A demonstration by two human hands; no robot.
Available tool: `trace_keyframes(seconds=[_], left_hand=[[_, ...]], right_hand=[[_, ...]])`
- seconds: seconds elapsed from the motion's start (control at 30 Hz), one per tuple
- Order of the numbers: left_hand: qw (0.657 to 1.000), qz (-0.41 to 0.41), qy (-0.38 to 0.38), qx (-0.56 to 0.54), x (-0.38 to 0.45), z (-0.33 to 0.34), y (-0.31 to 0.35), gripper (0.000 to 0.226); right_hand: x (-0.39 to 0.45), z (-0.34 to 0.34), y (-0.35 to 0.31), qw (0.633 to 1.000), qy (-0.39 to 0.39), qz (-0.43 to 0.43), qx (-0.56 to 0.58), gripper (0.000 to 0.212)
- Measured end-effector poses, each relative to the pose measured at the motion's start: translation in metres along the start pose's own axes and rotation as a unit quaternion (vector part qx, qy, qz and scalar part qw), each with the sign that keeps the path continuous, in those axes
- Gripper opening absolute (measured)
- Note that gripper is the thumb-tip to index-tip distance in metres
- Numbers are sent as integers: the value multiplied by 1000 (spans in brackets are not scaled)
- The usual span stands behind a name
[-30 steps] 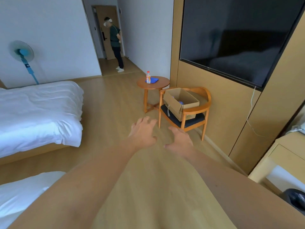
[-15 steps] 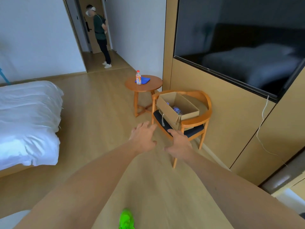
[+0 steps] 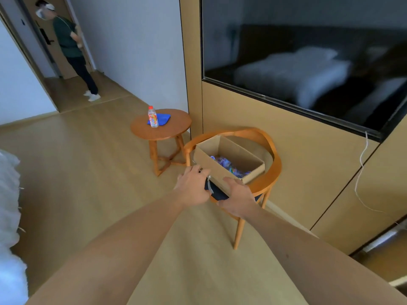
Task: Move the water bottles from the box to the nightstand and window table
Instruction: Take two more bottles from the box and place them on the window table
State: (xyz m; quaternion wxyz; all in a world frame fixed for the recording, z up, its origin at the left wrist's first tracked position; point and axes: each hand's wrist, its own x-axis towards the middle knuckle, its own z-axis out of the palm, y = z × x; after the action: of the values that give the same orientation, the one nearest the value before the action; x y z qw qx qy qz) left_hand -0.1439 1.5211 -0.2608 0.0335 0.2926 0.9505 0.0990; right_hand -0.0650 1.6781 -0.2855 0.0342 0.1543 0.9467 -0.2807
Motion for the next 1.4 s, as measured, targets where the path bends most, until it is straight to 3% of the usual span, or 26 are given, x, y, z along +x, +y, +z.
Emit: trace_keyframes(seconds=[0.43,0.73,1.07,1.23,1.33,1.4], left_hand=[[998,19,-64,-3,220,57,-67,71],[992,3,-125,-6,350,89,-91,76],[977,52,-207,-4,462,132,-121,73],[962,71,-260,-36,524,161,-149,69],[950,89,-294,-48,555,175,-169,71],[939,105,-323,-55,577,184,-180,74]], right_hand=[[214,20,40,994,-34,87,65,75],[336,18,81,982,-95,147,65,87],[428,49,93,969,-98,217,71,70],[470,77,100,947,-116,284,97,59],[487,95,96,923,-140,340,110,75],[501,105,94,908,-151,375,110,74]])
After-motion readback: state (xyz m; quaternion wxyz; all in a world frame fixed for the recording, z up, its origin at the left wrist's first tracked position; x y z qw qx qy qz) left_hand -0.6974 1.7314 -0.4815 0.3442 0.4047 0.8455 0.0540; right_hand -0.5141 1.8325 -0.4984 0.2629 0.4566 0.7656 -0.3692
